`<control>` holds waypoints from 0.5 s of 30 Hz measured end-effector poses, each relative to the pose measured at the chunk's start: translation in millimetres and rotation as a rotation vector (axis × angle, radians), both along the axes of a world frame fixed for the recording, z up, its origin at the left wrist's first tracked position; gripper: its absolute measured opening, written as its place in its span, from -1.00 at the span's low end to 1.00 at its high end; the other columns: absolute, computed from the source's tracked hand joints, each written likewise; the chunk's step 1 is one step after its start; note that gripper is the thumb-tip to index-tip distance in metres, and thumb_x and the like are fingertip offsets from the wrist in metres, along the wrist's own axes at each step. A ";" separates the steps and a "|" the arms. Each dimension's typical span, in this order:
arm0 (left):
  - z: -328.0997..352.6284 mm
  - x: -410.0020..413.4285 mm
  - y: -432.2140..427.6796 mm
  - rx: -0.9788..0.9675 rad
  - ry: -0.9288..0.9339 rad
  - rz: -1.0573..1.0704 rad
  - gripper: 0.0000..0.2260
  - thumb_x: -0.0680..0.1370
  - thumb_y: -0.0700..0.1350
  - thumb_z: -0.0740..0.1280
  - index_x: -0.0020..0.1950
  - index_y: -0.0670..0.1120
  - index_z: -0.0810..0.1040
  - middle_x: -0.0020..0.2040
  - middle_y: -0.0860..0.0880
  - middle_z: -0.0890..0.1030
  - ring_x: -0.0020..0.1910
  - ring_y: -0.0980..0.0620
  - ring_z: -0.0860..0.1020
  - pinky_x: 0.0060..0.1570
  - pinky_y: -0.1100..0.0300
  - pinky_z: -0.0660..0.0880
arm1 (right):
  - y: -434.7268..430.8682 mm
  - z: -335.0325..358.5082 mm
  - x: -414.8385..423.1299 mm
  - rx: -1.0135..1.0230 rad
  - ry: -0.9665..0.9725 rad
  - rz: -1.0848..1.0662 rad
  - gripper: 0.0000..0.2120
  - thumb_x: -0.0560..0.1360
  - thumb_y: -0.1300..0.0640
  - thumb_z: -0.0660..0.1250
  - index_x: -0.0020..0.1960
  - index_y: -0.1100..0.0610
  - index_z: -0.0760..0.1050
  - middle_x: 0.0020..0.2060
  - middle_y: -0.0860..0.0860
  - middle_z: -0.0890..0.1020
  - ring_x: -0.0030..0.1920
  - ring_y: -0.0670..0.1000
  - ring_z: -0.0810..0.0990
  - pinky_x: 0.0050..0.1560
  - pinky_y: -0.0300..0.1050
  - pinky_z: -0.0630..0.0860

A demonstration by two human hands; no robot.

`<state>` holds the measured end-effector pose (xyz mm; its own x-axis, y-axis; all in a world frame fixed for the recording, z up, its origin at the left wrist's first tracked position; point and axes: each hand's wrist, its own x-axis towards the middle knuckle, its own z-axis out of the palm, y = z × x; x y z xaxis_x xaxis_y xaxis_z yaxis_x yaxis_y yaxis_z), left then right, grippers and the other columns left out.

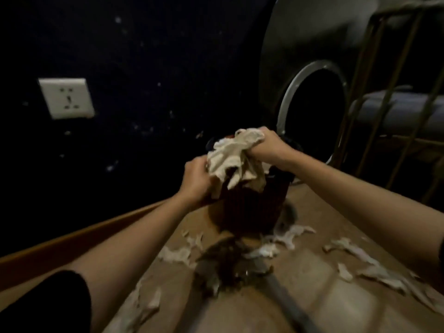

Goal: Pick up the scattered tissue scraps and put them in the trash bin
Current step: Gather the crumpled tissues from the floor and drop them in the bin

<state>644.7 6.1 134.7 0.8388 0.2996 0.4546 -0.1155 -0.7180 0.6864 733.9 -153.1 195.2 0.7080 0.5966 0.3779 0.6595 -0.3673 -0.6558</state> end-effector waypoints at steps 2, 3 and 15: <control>34.8 46.1 -7.2 -0.102 -0.069 0.024 -0.71 0.42 -0.01 0.38 0.03 -0.16 0.48 -0.06 -0.07 0.60 -0.09 -0.01 0.57 -0.15 0.06 0.52 | 1.0 24.3 44.0 0.076 0.023 -0.027 -0.92 0.32 0.13 0.33 -0.20 0.02 0.58 -0.18 0.02 0.67 -0.08 0.01 0.62 -0.09 -0.02 0.52; 48.7 67.1 -12.5 -0.141 -0.090 0.047 -0.66 0.42 0.01 0.40 0.05 -0.17 0.43 -0.04 -0.06 0.55 -0.08 -0.02 0.54 -0.14 0.08 0.50 | 0.2 30.1 64.6 0.122 0.033 -0.056 -0.85 0.29 0.14 0.30 -0.18 0.01 0.59 -0.16 0.04 0.68 -0.05 0.04 0.63 -0.03 0.03 0.55; 23.0 172.5 -8.9 -0.006 0.165 0.130 -0.79 0.45 -0.16 0.41 0.08 -0.14 0.61 0.03 -0.14 0.65 -0.07 -0.04 0.61 -0.11 0.14 0.57 | -11.8 -65.3 170.3 -0.353 0.089 -0.417 -0.68 0.41 0.16 0.34 0.17 0.13 0.51 0.20 0.19 0.55 0.18 0.24 0.53 0.19 0.09 0.51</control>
